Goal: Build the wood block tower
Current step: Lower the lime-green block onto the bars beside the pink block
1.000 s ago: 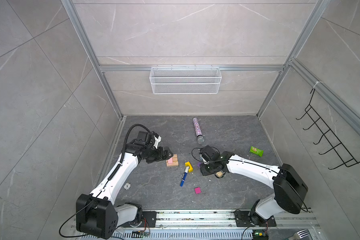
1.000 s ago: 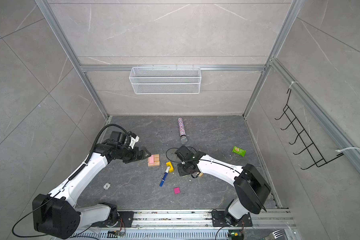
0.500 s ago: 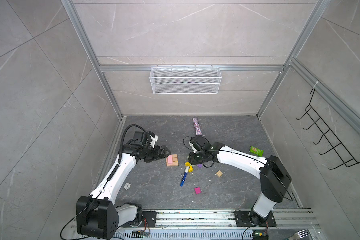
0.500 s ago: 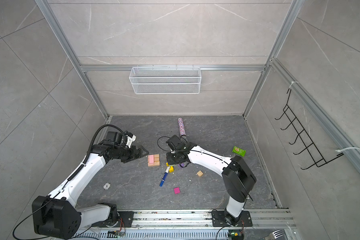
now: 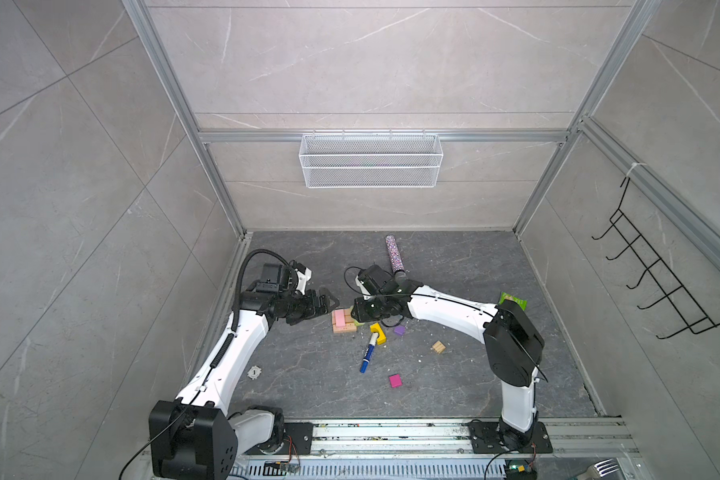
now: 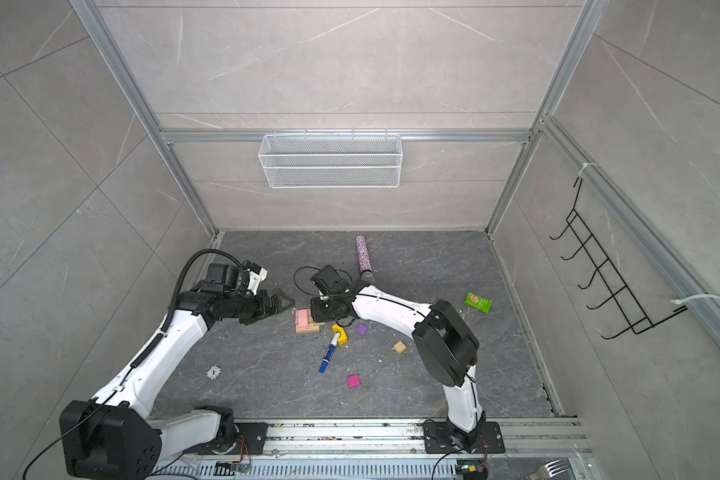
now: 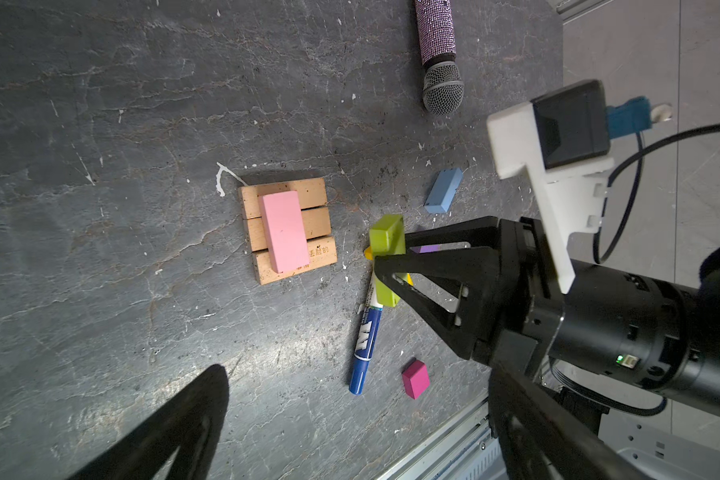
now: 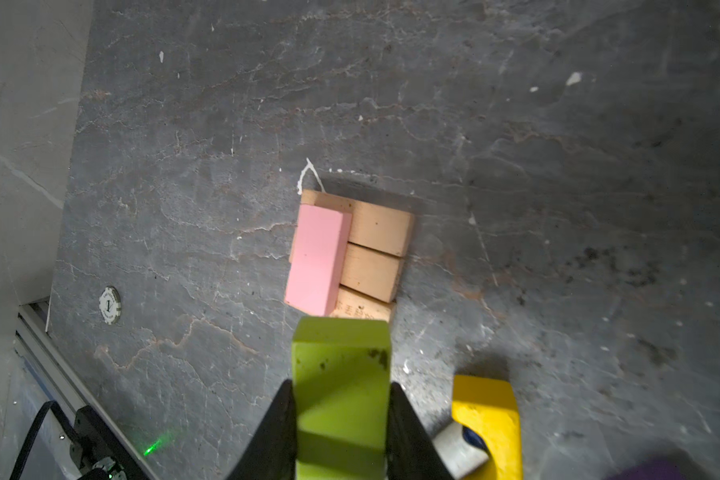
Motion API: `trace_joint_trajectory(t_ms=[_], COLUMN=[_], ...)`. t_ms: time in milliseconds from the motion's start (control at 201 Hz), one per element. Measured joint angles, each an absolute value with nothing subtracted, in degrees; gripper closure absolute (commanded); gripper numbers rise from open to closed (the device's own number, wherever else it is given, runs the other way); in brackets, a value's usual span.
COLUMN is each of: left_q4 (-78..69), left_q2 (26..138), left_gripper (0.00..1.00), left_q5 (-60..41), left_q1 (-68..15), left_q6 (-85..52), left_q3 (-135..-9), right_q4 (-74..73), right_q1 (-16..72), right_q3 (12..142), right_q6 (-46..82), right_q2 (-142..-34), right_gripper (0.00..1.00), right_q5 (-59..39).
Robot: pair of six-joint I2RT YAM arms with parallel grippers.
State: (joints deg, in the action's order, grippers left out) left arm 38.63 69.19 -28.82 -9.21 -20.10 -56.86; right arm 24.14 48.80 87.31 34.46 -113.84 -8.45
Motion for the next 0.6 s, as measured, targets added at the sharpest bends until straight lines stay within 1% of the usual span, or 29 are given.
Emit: trace_joint_trajectory(t_ms=[279, 597], left_q4=[38.0, 37.6], left_q2=[69.2, 69.2], left_gripper=[0.00, 0.00], left_q5=[-30.3, -30.6], left_q1=[-7.6, -7.5], left_q6=[-20.6, -20.8], left_q3=[-56.6, -56.5], right_q4=[23.2, 22.8], right_q1=[49.1, 49.1], right_q3=[91.2, 92.2], right_q6=[36.9, 38.0], right_q2=[-119.3, -122.2], right_gripper=[1.00, 1.00], right_q5=[-8.4, -8.4])
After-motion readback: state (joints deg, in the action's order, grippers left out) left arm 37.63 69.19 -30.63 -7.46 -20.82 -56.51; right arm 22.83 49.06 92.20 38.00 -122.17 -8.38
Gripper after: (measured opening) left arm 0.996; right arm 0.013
